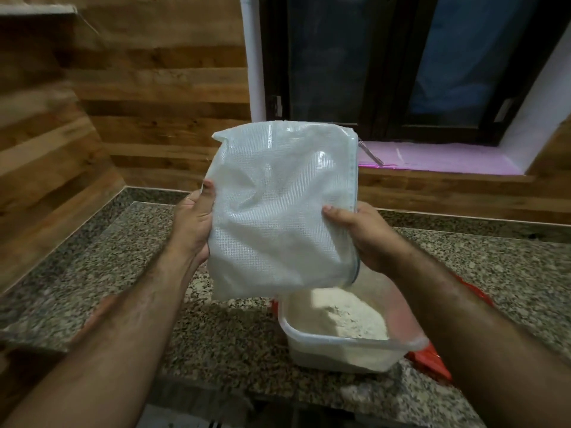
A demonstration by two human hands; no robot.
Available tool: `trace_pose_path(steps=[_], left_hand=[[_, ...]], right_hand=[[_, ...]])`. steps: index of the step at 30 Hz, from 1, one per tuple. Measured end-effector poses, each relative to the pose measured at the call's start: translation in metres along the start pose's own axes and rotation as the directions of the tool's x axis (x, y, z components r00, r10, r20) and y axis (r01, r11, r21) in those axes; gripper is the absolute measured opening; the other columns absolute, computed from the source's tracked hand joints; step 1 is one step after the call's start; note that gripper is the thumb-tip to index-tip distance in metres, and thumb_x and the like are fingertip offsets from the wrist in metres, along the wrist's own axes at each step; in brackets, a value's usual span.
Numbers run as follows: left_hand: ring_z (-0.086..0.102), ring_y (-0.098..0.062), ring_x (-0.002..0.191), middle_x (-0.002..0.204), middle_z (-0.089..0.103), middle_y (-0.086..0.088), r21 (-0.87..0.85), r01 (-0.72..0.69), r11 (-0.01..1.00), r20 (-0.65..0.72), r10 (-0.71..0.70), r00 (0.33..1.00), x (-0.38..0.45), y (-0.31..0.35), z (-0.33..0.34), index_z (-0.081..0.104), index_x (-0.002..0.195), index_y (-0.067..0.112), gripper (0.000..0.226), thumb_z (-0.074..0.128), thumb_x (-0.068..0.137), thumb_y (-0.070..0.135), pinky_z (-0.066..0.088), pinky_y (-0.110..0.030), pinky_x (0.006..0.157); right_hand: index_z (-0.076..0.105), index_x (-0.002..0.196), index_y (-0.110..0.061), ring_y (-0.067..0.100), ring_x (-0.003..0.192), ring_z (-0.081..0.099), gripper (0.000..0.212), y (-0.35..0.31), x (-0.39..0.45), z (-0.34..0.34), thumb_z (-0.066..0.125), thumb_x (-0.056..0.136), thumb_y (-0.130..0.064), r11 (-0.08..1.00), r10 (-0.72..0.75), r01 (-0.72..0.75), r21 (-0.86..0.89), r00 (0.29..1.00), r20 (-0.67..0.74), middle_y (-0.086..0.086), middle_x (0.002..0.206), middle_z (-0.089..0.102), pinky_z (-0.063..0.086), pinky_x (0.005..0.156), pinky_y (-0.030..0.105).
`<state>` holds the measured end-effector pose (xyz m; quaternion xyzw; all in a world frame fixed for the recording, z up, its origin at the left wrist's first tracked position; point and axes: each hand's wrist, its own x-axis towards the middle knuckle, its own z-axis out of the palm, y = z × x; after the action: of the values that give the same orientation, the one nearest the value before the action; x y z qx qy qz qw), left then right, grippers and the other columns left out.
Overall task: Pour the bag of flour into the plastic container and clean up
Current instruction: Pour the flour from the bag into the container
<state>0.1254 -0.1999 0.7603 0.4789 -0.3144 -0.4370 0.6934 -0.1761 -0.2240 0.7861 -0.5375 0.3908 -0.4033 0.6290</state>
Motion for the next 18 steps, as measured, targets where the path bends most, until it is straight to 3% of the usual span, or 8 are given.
trace_pose_path(steps=[3,6,10,13,16,18], left_hand=[[0.079,-0.03,0.099,0.115,0.081,-0.013,0.044,0.06,0.997,-0.082,-0.056,0.995,0.014,0.003,-0.025,0.071,0.128,0.004,0.062,0.076,0.093,0.054,0.064,-0.04,0.073],[0.079,-0.032,0.104,0.113,0.081,-0.011,0.09,0.118,0.989,-0.149,-0.104,0.983,0.031,0.003,-0.067,0.074,0.125,0.009,0.055,0.074,0.095,0.055,0.065,-0.048,0.085],[0.08,-0.032,0.104,0.113,0.082,-0.009,0.119,0.173,0.978,-0.191,-0.148,0.97,0.045,0.0,-0.12,0.075,0.126,0.014,0.048,0.068,0.1,0.053,0.063,-0.053,0.093],[0.081,-0.03,0.098,0.108,0.083,-0.008,0.158,0.224,0.962,-0.225,-0.186,0.957,0.055,-0.009,-0.153,0.077,0.12,0.014,0.043,0.067,0.102,0.051,0.065,-0.046,0.086],[0.082,-0.028,0.087,0.098,0.084,-0.008,0.243,0.251,0.937,-0.264,-0.185,0.947,0.063,-0.026,-0.185,0.078,0.108,0.012,0.039,0.07,0.1,0.05,0.065,-0.041,0.075],[0.081,-0.029,0.082,0.092,0.083,-0.008,0.326,0.271,0.906,-0.259,-0.19,0.947,0.068,-0.039,-0.205,0.077,0.099,0.012,0.042,0.073,0.097,0.054,0.065,-0.042,0.071]], right_hand=[[0.07,0.128,-0.005,0.039,0.116,0.074,0.031,-0.014,0.006,0.035,0.059,0.109,-0.026,0.998,0.062,-0.062,0.003,0.998,0.027,0.019,0.125,0.077,0.058,0.105,0.054],[0.067,0.131,-0.021,0.029,0.113,0.077,0.031,-0.024,0.01,0.071,0.058,0.106,-0.037,0.983,0.165,-0.178,0.043,0.962,0.216,0.006,0.123,0.079,0.06,0.099,0.047],[0.064,0.137,-0.022,0.028,0.12,0.073,0.038,-0.005,0.026,0.114,0.063,0.1,-0.029,0.969,0.243,-0.241,-0.047,0.917,0.315,0.005,0.129,0.077,0.057,0.1,0.045],[0.065,0.135,-0.015,0.033,0.118,0.073,0.032,0.02,0.044,0.148,0.066,0.103,-0.018,0.95,0.312,-0.307,-0.06,0.921,0.234,0.012,0.13,0.076,0.058,0.103,0.05],[0.066,0.129,-0.01,0.029,0.103,0.077,0.024,0.047,0.059,0.178,0.063,0.105,-0.011,0.938,0.342,-0.335,-0.093,0.937,0.066,0.012,0.118,0.078,0.063,0.092,0.047],[0.062,0.131,-0.013,0.031,0.105,0.075,0.027,0.071,0.069,0.192,0.066,0.104,-0.012,0.918,0.366,-0.37,-0.143,0.929,-0.052,0.011,0.12,0.076,0.063,0.094,0.051]])
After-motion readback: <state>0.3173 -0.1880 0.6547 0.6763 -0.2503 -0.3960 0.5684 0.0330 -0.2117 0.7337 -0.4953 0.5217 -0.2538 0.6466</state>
